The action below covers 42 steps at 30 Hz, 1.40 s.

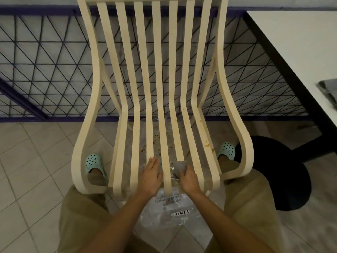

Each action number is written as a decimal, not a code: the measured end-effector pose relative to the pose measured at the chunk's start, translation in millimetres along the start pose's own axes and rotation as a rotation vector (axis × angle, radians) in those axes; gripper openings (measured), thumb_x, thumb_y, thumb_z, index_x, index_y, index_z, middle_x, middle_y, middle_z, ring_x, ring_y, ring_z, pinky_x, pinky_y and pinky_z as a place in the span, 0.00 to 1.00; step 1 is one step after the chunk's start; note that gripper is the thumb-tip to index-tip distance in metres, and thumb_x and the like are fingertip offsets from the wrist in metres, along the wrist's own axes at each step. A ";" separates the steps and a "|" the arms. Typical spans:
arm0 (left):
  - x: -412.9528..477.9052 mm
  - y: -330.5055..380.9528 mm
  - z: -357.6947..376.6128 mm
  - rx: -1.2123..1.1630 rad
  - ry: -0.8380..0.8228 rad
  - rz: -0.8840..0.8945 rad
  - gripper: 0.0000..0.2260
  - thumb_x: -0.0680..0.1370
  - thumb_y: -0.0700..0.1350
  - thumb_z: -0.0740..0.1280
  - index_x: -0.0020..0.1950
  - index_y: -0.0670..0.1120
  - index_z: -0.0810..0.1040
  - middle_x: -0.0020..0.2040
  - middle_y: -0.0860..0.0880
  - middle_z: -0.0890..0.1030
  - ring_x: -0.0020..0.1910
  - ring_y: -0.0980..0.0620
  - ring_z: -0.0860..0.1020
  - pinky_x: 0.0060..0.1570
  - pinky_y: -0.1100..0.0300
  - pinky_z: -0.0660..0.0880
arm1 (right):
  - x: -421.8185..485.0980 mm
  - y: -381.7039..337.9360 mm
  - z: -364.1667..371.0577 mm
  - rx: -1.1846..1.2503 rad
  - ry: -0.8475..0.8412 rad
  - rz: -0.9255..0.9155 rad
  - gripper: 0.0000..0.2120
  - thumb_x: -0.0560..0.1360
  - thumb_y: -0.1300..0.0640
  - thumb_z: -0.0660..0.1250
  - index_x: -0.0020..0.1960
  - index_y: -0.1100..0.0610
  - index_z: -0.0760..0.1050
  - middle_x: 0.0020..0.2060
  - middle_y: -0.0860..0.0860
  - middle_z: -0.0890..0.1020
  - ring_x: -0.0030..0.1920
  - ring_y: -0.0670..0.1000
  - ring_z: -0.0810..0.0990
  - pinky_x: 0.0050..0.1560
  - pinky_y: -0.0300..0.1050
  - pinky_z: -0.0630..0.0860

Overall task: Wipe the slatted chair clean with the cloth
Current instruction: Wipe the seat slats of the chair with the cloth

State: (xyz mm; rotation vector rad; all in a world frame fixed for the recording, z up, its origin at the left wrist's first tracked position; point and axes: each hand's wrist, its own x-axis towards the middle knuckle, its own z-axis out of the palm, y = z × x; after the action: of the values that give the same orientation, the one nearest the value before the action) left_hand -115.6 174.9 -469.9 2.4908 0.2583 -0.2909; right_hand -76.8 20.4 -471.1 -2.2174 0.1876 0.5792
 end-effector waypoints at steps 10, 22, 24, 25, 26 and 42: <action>27.4 9.7 9.4 0.195 -0.127 -0.028 0.26 0.84 0.55 0.46 0.80 0.50 0.43 0.80 0.50 0.44 0.79 0.52 0.43 0.75 0.43 0.43 | 33.7 6.4 8.3 0.209 -0.063 0.118 0.21 0.82 0.56 0.58 0.73 0.60 0.63 0.64 0.57 0.76 0.63 0.56 0.75 0.60 0.44 0.70; 76.0 5.4 -1.6 0.223 -0.160 -0.029 0.28 0.82 0.60 0.44 0.79 0.54 0.36 0.79 0.53 0.37 0.78 0.54 0.38 0.73 0.38 0.46 | 54.6 -7.4 11.8 0.276 0.054 0.069 0.15 0.82 0.55 0.58 0.63 0.64 0.71 0.56 0.60 0.78 0.58 0.57 0.76 0.52 0.41 0.68; 86.3 5.0 -3.5 0.234 -0.151 -0.040 0.28 0.82 0.60 0.43 0.78 0.54 0.35 0.79 0.53 0.35 0.78 0.54 0.38 0.73 0.38 0.47 | 61.0 -11.8 12.3 0.245 0.060 0.057 0.16 0.82 0.54 0.57 0.63 0.63 0.71 0.57 0.59 0.78 0.59 0.57 0.76 0.54 0.42 0.70; 91.8 4.6 -3.1 0.250 -0.150 -0.042 0.29 0.82 0.60 0.43 0.78 0.54 0.35 0.79 0.53 0.35 0.77 0.55 0.37 0.73 0.38 0.47 | 64.8 -13.2 12.8 0.238 0.061 0.057 0.16 0.82 0.54 0.57 0.64 0.63 0.71 0.57 0.59 0.78 0.60 0.57 0.76 0.57 0.44 0.71; 96.4 4.5 -3.6 0.268 -0.147 -0.041 0.29 0.82 0.60 0.43 0.78 0.53 0.34 0.78 0.53 0.34 0.77 0.55 0.36 0.73 0.38 0.47 | 68.1 -14.6 13.1 0.237 0.067 0.053 0.16 0.82 0.54 0.57 0.65 0.62 0.71 0.58 0.59 0.78 0.60 0.57 0.76 0.59 0.45 0.71; 173.4 -7.0 -15.0 0.306 -0.060 -0.012 0.27 0.83 0.58 0.41 0.79 0.51 0.37 0.79 0.54 0.35 0.78 0.56 0.39 0.72 0.38 0.52 | 148.2 -51.1 9.3 0.218 0.059 0.030 0.15 0.82 0.53 0.59 0.63 0.62 0.73 0.56 0.58 0.79 0.58 0.57 0.77 0.53 0.40 0.70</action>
State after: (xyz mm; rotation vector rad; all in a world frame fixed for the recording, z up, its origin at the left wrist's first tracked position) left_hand 50.7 209.6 -508.1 2.7765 0.2179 -0.4378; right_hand 67.2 69.3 -510.2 -2.0240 0.3015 0.4857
